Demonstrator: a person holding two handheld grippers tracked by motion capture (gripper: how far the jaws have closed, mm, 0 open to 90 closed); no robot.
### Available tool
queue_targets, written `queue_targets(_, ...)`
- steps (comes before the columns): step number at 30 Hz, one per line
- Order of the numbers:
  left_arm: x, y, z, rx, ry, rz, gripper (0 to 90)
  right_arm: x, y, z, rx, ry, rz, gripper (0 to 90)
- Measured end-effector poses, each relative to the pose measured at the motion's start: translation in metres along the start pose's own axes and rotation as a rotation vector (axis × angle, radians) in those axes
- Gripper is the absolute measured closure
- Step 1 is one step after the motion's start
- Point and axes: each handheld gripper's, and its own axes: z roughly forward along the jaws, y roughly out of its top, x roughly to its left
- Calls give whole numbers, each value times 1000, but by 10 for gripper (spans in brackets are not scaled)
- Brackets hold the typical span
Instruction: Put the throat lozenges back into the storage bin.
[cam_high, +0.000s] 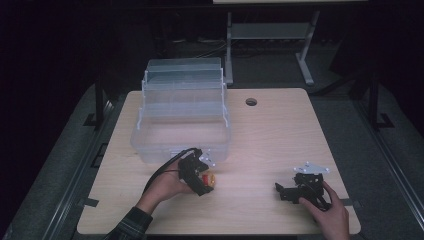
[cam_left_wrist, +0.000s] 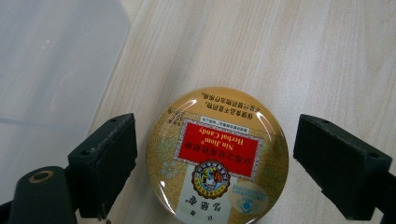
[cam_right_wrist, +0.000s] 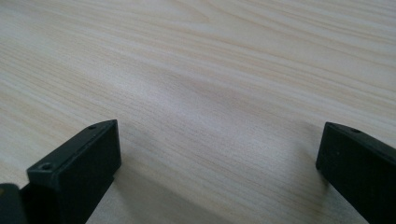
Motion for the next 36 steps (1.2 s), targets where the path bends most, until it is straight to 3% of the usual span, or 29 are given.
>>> queue_targets(6,-2,1,3,6,-6,2,129,0,0,0,-1,0,0,0)
queue_targets(21,-7,2,8,72,25,25,166,0,0,0,1,-1,2,0)
queue_targets(36,-10,3,10,94,11,24,191,0,0,0,1,-2,3,0)
